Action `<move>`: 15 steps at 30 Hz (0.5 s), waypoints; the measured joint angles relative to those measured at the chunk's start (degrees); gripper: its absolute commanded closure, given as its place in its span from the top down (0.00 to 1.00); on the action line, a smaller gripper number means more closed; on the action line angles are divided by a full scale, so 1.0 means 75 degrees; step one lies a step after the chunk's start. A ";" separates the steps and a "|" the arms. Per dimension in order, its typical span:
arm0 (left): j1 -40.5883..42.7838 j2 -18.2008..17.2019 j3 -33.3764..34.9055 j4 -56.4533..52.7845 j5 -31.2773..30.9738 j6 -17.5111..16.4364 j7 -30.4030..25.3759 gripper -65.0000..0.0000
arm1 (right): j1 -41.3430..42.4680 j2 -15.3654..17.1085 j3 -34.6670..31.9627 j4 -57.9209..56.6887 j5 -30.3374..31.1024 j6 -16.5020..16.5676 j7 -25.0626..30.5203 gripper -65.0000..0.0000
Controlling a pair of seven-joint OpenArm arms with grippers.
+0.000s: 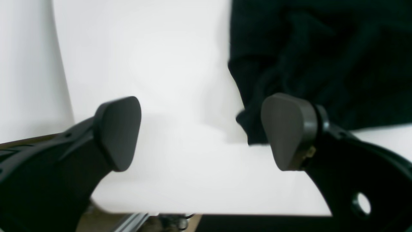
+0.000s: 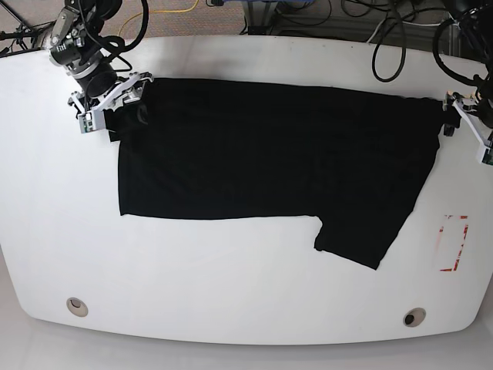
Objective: Fold the T-shirt properly
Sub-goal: 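Open both grippers and release the shirt edge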
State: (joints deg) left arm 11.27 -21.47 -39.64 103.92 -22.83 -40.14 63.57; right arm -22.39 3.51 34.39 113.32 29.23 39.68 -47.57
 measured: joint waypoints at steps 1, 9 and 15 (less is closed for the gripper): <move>-0.0070 0.0009 0.0003 -0.0163 -0.0003 0.0006 0.0000 0.88 | 0.0020 0.0000 0.0000 -0.0003 -0.0003 0.0000 -0.0003 0.70; -0.0659 -0.0003 0.0213 -0.1597 0.0090 0.0032 0.0023 0.74 | 0.0478 -0.0003 0.0000 -0.0353 -0.0627 -0.0003 -0.0003 0.62; -0.0595 0.0009 0.0519 -0.1988 0.0064 0.0026 0.0017 0.60 | 0.0895 -0.0003 -0.0012 -0.1125 -0.0970 0.0000 0.0020 0.52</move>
State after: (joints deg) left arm 6.81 -21.41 -35.75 89.01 -22.35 -39.94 63.70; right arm -15.68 3.49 34.30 104.88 21.96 39.68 -47.42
